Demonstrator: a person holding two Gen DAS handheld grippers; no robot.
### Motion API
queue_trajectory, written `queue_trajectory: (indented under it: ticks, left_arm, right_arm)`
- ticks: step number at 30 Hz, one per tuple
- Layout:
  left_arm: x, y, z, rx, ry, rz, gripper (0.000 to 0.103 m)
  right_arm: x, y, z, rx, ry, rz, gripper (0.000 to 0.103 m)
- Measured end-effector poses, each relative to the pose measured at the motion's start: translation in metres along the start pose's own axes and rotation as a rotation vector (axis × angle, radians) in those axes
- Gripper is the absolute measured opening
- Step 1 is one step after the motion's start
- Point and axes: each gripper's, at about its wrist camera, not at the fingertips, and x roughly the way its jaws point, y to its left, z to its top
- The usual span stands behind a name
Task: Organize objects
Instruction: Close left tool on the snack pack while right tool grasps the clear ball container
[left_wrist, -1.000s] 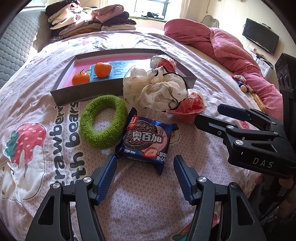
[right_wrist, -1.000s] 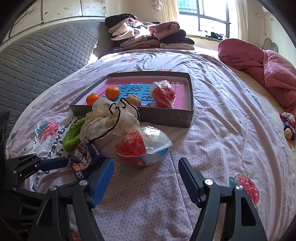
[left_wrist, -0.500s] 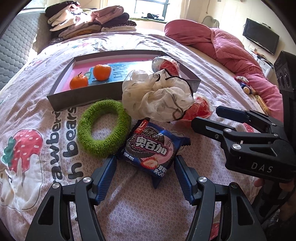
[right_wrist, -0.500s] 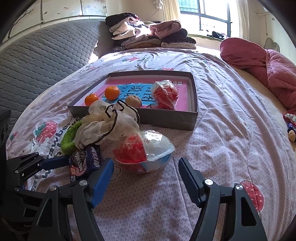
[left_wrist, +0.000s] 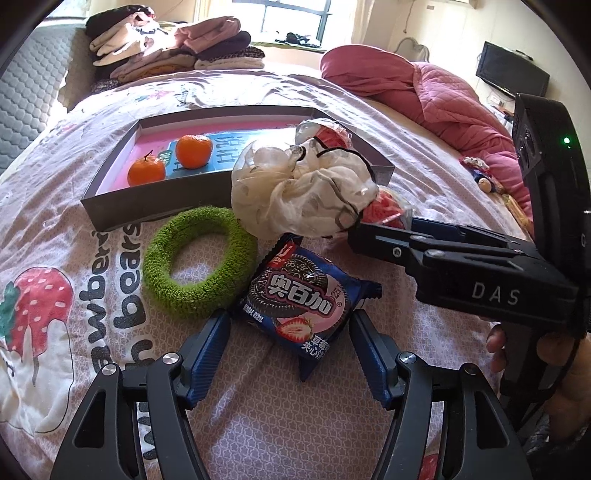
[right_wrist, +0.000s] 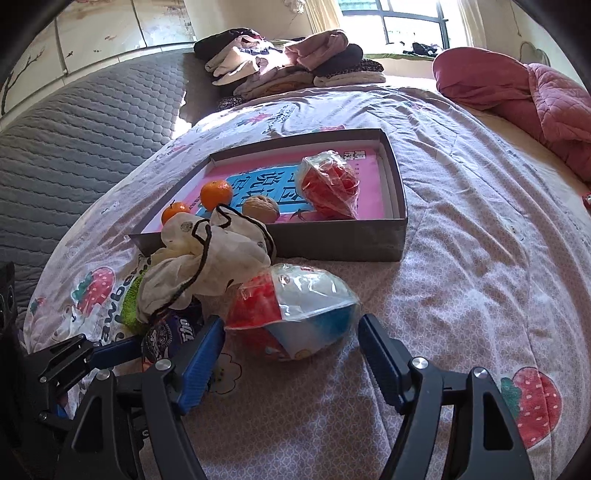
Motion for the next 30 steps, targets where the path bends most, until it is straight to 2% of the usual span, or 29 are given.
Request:
queue_trajectory:
  ticks: [16, 17, 19, 23, 25, 30]
  left_arm:
    - [0.002, 0.001, 0.000, 0.009, -0.009, -0.032, 0.068]
    - [0.002, 0.001, -0.001, 0.008, -0.008, -0.037, 0.067]
    - [0.002, 0.003, -0.002, 0.001, 0.006, -0.062, 0.059]
    - [0.001, 0.002, -0.006, 0.017, 0.004, -0.059, 0.057]
    - [0.001, 0.001, -0.006, 0.017, 0.004, -0.071, 0.053]
    - [0.004, -0.001, -0.003, 0.033, -0.003, -0.076, 0.052]
  right_arm:
    - [0.004, -0.001, 0.001, 0.010, -0.016, 0.054, 0.071]
    - [0.004, -0.001, 0.001, 0.010, -0.015, 0.053, 0.071]
    - [0.002, -0.001, 0.000, 0.008, -0.014, 0.055, 0.071]
    - [-0.002, -0.002, -0.003, 0.004, -0.014, 0.053, 0.071]
    - [-0.005, -0.004, -0.004, 0.007, -0.015, 0.059, 0.070]
    - [-0.007, -0.005, -0.004, 0.009, -0.018, 0.058, 0.070]
